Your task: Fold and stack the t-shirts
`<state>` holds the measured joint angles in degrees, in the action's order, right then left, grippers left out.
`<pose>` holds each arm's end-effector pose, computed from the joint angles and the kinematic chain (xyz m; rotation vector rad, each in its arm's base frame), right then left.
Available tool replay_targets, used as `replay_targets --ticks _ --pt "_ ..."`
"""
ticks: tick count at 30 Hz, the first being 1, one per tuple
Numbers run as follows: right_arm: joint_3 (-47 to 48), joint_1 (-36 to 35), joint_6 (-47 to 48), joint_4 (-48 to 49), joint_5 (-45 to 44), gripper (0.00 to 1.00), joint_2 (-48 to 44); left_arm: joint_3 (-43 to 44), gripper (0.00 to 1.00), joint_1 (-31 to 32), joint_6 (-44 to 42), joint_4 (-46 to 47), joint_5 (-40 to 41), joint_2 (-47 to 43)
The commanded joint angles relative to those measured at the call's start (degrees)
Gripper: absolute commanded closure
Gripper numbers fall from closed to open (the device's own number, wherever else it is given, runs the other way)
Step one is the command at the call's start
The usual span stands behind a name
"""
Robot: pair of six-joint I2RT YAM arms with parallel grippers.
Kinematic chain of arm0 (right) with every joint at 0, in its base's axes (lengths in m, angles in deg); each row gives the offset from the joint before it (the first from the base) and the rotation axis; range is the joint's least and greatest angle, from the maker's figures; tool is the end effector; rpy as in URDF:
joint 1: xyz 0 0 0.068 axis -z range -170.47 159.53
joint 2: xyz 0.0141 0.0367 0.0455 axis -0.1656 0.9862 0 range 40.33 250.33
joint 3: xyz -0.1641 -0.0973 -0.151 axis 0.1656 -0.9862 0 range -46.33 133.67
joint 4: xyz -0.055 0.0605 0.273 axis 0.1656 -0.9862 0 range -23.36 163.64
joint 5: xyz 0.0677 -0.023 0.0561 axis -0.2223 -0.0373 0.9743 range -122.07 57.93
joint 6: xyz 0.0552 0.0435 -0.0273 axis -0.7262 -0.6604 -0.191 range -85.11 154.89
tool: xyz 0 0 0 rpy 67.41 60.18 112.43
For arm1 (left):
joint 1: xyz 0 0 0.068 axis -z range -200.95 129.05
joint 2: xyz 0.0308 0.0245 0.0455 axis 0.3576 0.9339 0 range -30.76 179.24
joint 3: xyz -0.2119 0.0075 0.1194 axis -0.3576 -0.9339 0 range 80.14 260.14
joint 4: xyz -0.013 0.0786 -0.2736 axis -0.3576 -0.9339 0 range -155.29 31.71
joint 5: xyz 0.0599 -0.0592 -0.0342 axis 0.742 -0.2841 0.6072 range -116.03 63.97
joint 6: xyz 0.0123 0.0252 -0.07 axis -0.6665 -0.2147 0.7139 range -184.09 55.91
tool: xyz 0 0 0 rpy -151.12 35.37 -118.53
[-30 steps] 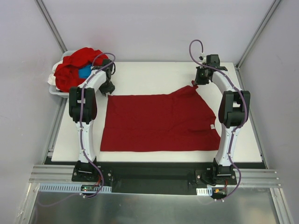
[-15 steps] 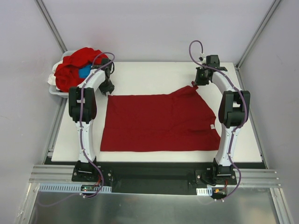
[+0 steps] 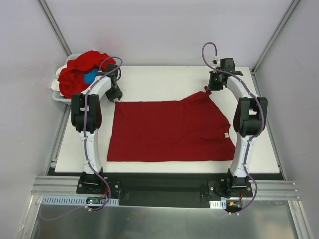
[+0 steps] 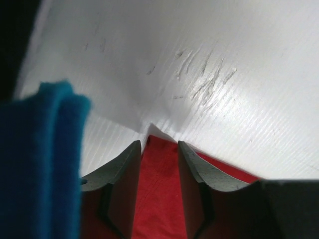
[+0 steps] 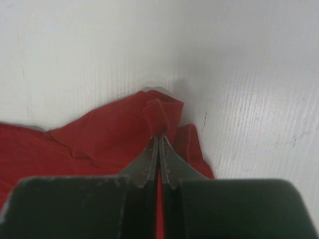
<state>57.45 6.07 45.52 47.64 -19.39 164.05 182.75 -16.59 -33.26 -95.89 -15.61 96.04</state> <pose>0.5166 0.0452 0.1742 -0.3938 2.3234 0.2015 0.4946 -0.0262 0.1242 -0.6580 2.5358 0.0287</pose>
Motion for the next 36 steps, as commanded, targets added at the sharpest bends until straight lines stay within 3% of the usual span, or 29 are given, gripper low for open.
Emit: replay_targets --ticks 1,5,13,17,28,36 --pt "0.19 0.12 -0.43 0.42 0.85 0.99 -3.84 -8.38 0.66 -3.22 0.55 3.14 -4.44 -2.61" --pt "-0.43 0.12 -1.14 1.12 1.37 0.99 -4.01 -10.67 0.66 -3.13 2.39 3.24 -4.61 -3.23" --pt "-1.75 0.12 -0.61 1.39 1.20 0.99 -4.98 -10.15 0.83 -1.02 1.78 2.89 0.22 -2.27" --pt "-2.01 0.12 -0.35 1.39 1.20 0.99 -5.07 -8.48 1.00 -1.02 1.08 2.54 0.75 -1.47" --pt "-1.83 0.21 -0.79 1.65 1.55 0.99 -4.89 -5.05 1.00 4.25 -8.58 10.25 4.35 -5.07" --pt "-3.68 0.47 0.18 4.11 2.43 0.99 -7.44 -10.58 1.00 4.78 -12.19 17.12 4.44 -9.46"
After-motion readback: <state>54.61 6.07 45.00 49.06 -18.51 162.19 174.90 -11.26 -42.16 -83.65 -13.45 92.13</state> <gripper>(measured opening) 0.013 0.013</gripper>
